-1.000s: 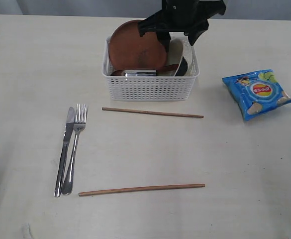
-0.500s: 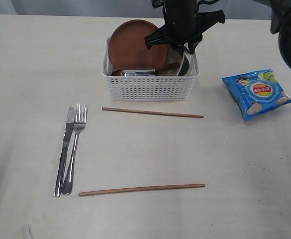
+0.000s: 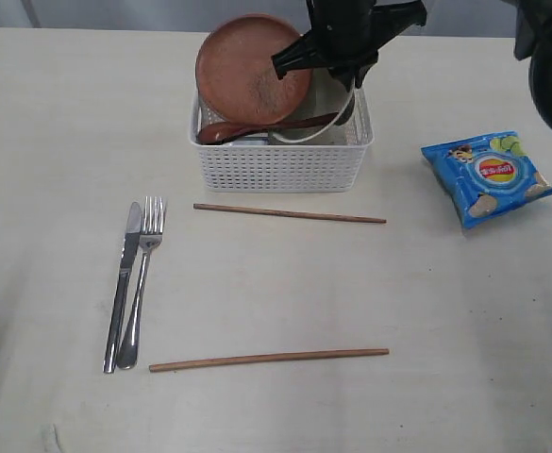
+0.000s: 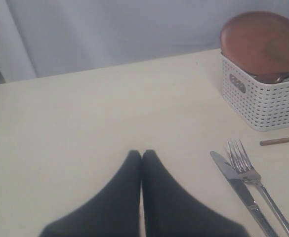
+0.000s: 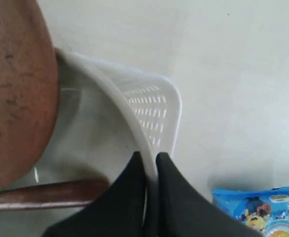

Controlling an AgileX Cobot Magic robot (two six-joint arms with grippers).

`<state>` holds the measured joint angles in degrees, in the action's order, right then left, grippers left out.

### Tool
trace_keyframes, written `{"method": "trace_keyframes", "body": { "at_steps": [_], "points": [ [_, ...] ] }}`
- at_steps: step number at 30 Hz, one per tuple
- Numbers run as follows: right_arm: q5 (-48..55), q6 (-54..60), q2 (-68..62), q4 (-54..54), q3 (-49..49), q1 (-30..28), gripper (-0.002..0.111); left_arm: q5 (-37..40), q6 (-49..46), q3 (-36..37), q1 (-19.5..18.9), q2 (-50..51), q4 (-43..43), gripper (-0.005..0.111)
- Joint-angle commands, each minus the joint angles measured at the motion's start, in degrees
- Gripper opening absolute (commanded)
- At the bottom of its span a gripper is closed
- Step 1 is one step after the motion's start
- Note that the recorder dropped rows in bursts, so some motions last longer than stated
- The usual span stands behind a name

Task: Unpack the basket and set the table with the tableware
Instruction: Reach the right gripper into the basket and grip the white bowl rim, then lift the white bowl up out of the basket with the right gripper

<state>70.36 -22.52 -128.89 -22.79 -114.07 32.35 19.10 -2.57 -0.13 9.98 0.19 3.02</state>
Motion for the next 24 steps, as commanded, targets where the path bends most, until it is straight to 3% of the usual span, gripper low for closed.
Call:
{"method": "trace_keyframes", "body": {
  "at_steps": [1,13,19,24],
  "points": [
    [-0.4,0.9,2.4,-1.1,-0.8,-0.2,-0.001,-0.3,0.0,0.1,-0.1,-0.2,-0.1,0.0],
    [-0.4,2.0,5.6,-2.8,-0.9,-0.3,-0.001,-0.3,0.0,0.1,-0.1,-0.2,-0.1,0.0],
    [-0.4,5.5,7.0,3.5,-0.9,-0.3,-0.001,-0.3,0.0,0.1,-0.1,-0.2,-0.1,0.0],
    [-0.4,6.2,8.9,2.2,-0.9,-0.3,-0.001,-0.3,0.0,0.1,-0.1,-0.2,-0.1,0.0]
  ]
}}
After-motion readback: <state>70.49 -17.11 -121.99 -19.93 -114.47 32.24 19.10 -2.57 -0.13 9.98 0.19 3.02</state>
